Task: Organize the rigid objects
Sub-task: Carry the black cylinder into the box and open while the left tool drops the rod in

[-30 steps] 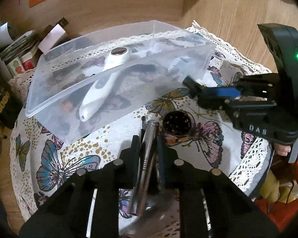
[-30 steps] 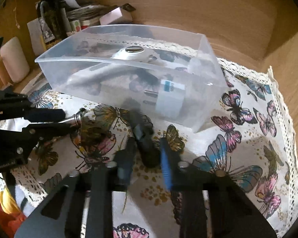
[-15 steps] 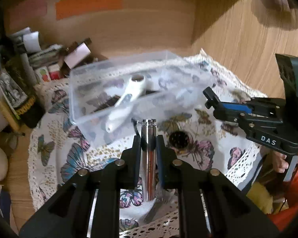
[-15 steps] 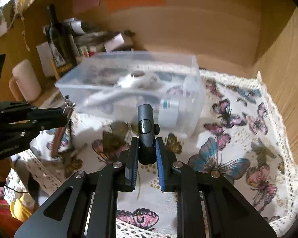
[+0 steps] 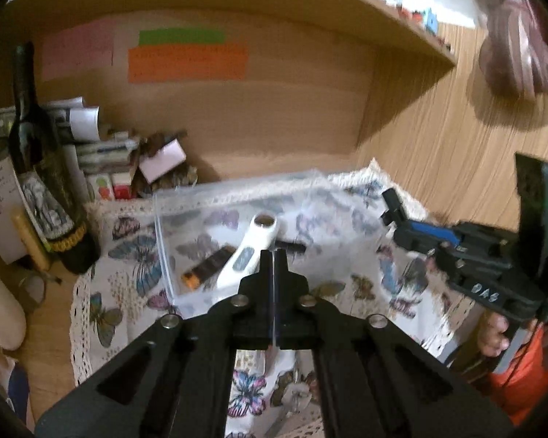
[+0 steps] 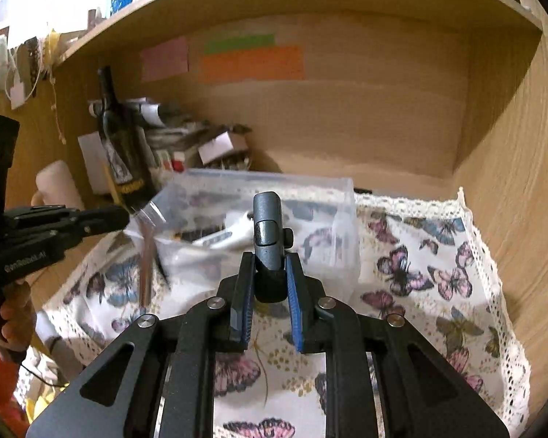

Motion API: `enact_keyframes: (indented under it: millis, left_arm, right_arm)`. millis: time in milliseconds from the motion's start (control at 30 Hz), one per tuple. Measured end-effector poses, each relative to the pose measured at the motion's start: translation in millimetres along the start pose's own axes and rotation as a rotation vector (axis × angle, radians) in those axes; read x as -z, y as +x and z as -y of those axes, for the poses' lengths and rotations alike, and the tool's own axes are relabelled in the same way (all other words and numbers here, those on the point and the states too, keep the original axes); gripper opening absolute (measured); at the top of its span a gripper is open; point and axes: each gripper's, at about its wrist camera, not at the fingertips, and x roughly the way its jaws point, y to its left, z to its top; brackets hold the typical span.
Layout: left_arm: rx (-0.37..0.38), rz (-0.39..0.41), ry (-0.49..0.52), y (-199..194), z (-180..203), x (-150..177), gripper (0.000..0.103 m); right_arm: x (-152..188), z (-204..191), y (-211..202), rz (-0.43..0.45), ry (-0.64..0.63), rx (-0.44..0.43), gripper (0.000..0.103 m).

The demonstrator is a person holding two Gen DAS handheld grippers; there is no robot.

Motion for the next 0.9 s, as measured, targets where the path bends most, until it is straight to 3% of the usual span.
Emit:
enact_keyframes:
  millis: [133,267,400,467,633,700,833,900]
  left_arm:
    - [-0.002,0.018,0.002,0.3,-2.3,-10.0,0.0]
    - [0.024,-0.071,0.028,17.8,-1.6,4.2,0.002]
    - [0.056,-0.232,0.068,52.0,4.9,31.7,0.028]
    - [0.063,-0.307,0.089,69.6,8.2,45.9,0.035]
    - [0.07,-0.437,0.12,106.3,13.9,64.7,0.035]
    - [0.051,-0.422,0.143,112.4,17.5,64.6,0.035]
    - [0.041,-0.395,0.161,114.0,23.2,65.5,0.015]
    - [0.02,-0.372,0.171,109.2,27.1,66.7,0.015]
  right_arm:
    - [-9.4,2.2,3.8,0.019,0.012,-0.004,0.015]
    - [-11.5,4.9,8.0,0.017,0.025,-0.013,0.015]
    - [-8.0,8.5,12.7,-0.006,0.032,-0.022,0.015]
    - [-5.3,9.6,14.9,-0.018,0.034,-0.023,0.015]
    - [0.0,9.6,17.7,-0.038,0.025,-0.026,0.015]
    - [1.2,10.2,19.5,-0.046,0.027,-0.027,0.015]
    - [3.9,11.1,21.8,-0.055,0.032,-0.03,0.015]
    - [4.8,12.0,21.8,-0.057,0.033,-0.028,0.015]
